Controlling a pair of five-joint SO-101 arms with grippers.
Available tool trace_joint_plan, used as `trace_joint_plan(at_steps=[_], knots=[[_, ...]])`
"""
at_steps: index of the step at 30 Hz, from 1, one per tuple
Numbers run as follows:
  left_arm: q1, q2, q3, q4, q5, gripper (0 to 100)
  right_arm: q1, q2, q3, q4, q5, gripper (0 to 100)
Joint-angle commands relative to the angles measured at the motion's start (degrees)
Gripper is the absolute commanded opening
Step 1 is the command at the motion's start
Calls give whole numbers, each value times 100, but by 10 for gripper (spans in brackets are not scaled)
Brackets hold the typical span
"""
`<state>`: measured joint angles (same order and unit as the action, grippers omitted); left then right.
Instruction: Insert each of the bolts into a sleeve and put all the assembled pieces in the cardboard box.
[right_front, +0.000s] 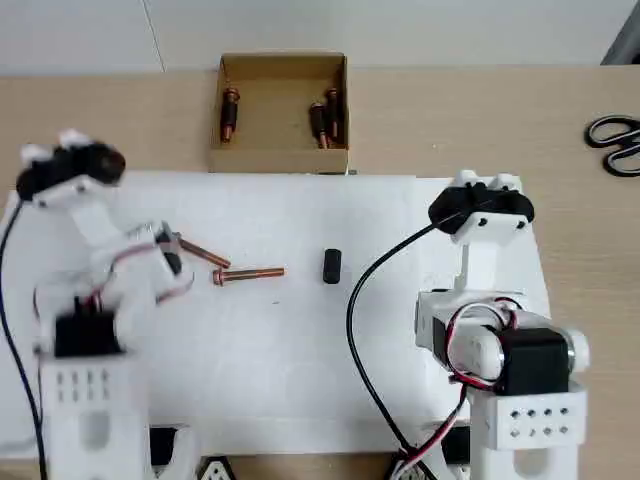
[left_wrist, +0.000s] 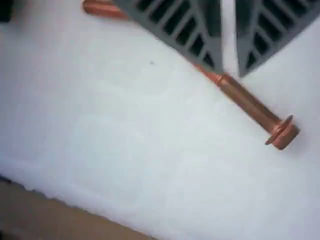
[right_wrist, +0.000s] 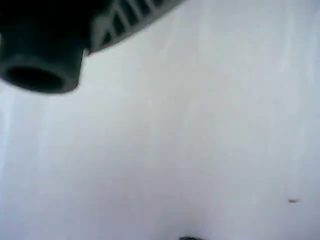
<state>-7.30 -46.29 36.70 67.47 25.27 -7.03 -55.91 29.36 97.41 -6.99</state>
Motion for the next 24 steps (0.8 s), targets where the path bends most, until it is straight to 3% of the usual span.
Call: trace_joint_plan(at_steps=[1, 6, 12, 24], knots=[[9, 1266, -945, -290, 527, 7, 75, -101, -18, -40, 9, 2], [0, 2690, -1701, -475, 1415, 7, 75, -57, 114, -92, 0, 2], [-9, 3833, -2316, -123, 2435, 9, 75, -101, 176, -145, 9, 2], [-18, 4756, -2686, 158, 3007, 11, 75, -66, 185, -198, -9, 2]])
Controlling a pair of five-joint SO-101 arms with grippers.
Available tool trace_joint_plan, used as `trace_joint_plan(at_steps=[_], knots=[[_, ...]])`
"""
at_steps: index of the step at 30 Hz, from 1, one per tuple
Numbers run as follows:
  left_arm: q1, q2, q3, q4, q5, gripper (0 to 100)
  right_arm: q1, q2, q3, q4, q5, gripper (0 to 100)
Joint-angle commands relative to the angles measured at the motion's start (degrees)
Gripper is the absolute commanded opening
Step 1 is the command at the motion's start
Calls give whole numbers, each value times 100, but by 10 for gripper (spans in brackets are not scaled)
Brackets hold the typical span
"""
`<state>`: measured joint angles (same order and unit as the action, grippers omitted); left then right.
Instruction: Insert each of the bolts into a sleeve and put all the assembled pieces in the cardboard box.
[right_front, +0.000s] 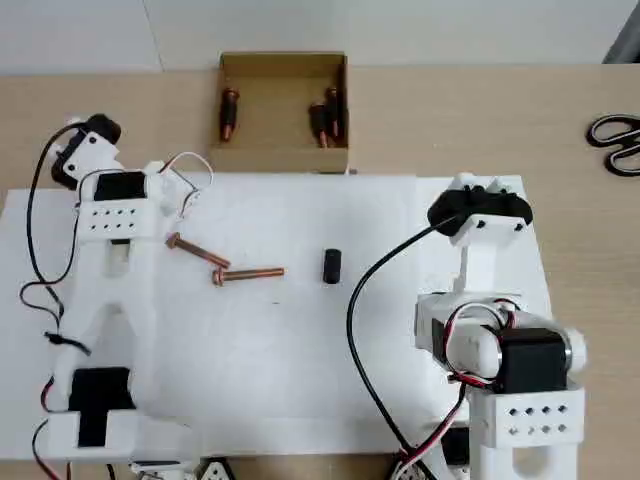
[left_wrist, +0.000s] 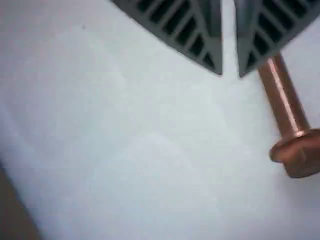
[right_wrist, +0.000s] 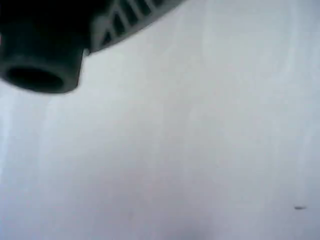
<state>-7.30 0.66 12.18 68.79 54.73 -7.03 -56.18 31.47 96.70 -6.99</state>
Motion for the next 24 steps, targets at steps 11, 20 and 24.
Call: trace_joint_plan(at_steps=[11, 20, 24], knots=[[18, 352, -224, 35, 176, 88, 75, -75, -26, -84, -9, 2], [9, 360, -31, 70, 176, 89, 75, -75, -26, -75, -9, 2], [0, 360, 92, 70, 158, 90, 75, -75, -26, -75, -9, 2]])
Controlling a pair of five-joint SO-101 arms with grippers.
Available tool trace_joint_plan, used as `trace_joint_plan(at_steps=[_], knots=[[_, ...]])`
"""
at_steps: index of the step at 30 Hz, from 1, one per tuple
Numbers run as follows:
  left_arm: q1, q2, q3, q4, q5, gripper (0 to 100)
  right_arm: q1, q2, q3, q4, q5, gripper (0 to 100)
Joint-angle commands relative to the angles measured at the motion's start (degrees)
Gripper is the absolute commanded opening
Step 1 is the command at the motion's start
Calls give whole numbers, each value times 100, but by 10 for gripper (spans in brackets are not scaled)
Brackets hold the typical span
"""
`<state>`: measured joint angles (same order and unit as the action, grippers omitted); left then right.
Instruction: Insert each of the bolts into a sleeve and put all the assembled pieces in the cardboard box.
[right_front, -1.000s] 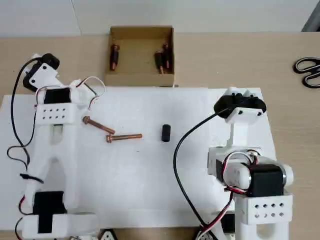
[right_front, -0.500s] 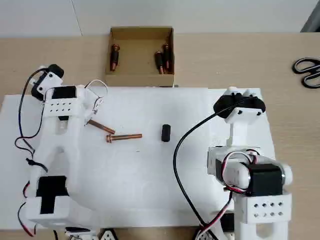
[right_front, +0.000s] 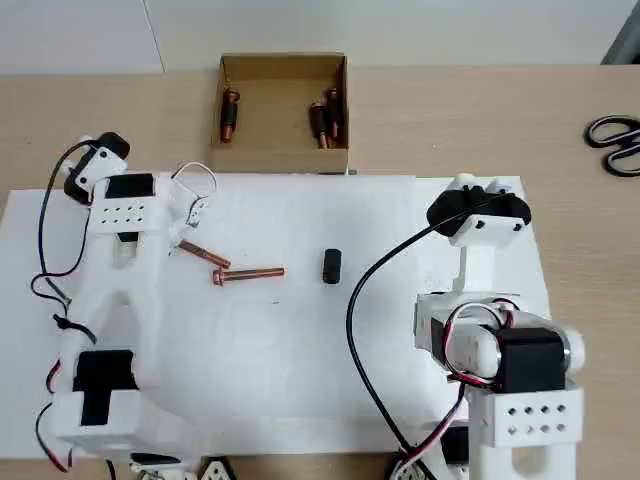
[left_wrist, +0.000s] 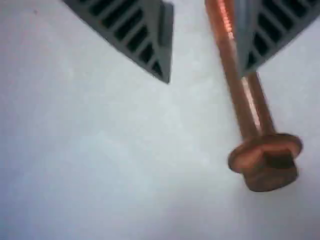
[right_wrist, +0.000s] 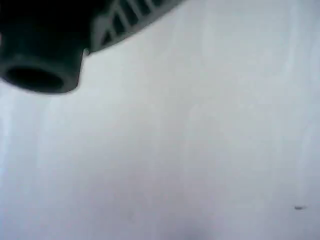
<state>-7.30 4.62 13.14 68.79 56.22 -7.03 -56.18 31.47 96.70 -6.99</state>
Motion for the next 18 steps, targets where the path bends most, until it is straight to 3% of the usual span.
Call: trace_joint_plan(at_steps=[1, 13, 18], knots=[[-9, -35, 22, 70, 9, 90, 75, -75, -26, -75, -9, 2], [-18, -35, 101, 308, -9, 91, 75, -75, -26, -84, -9, 2], [-18, -26, 215, -114, -105, 138, 75, -75, -26, -84, -9, 2]])
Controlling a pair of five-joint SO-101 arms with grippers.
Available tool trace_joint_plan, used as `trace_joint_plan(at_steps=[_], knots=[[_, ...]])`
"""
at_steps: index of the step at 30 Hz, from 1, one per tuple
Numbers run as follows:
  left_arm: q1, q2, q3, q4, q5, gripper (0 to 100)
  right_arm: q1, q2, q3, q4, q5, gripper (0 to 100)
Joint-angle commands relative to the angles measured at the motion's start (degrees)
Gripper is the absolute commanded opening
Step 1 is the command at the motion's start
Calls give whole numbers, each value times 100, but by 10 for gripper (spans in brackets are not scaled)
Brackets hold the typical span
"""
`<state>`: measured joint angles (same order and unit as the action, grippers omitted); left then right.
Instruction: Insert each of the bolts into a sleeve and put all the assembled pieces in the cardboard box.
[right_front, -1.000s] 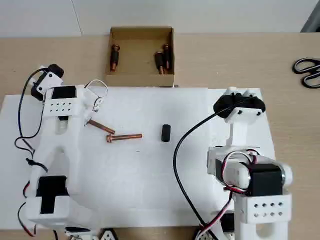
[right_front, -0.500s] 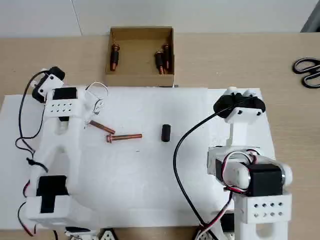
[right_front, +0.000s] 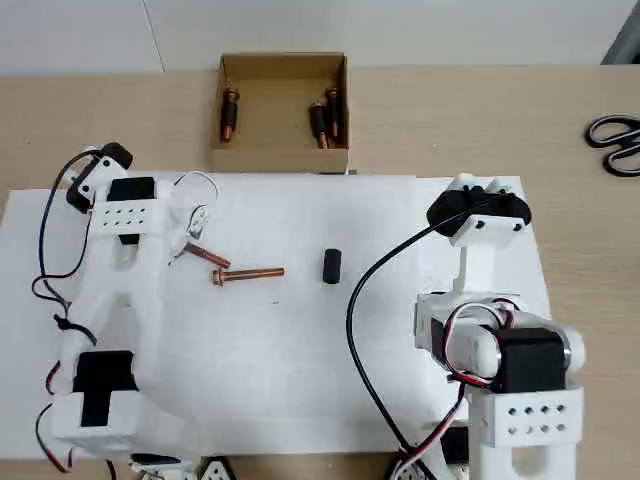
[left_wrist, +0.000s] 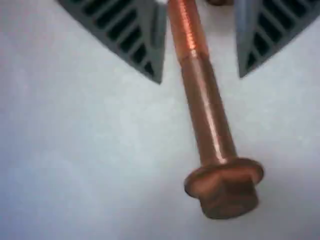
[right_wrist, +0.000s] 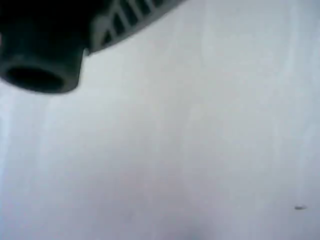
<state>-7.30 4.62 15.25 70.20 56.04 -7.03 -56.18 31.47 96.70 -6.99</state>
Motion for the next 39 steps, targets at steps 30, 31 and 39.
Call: trace_joint_plan(at_steps=[30, 31, 39], knots=[[-457, 1064, -180, -888, -158, 49, 75, -66, -26, -119, -9, 2], [-448, 1064, -180, -941, -158, 17, 75, -66, -26, -119, -9, 2], [-132, 1002, -215, -985, -158, 6, 66, -75, -44, -84, -9, 2]])
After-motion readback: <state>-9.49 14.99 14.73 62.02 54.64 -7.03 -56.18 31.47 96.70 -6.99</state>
